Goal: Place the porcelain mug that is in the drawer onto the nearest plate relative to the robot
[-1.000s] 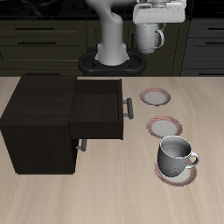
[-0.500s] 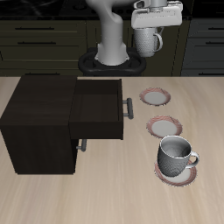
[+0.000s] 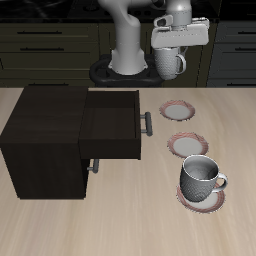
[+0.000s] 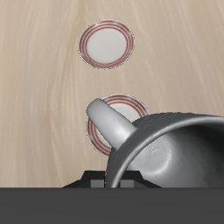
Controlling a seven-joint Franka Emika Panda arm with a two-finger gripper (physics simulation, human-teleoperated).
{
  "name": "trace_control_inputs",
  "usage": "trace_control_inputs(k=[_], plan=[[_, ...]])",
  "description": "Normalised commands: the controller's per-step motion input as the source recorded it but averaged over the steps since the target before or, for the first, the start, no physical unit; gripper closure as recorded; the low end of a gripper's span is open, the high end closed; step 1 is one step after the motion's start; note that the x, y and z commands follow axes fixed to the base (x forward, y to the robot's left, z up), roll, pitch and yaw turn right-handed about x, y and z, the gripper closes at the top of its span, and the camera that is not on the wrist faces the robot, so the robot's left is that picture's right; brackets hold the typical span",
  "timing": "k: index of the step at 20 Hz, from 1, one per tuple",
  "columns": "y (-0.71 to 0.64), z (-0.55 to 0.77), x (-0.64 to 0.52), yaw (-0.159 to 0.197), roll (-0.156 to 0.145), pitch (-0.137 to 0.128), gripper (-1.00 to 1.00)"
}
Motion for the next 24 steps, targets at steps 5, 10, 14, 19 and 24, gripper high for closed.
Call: trace_control_inputs(k=[5, 10, 14, 19, 24], plan=[[0.14, -0.40, 0.21, 0.020, 0.042, 0.080, 1.00], [0.21, -0.39, 0.30, 0.028, 0.047, 0.083, 1.00], [0.11, -0.19, 0.26, 0.022, 0.048, 0.043, 1.00], [0.01, -0.30, 0.30, 0.011, 0.009, 0.070, 1.00], [-0.08, -0.34, 0.18, 0.003, -0.026, 0.051, 1.00]])
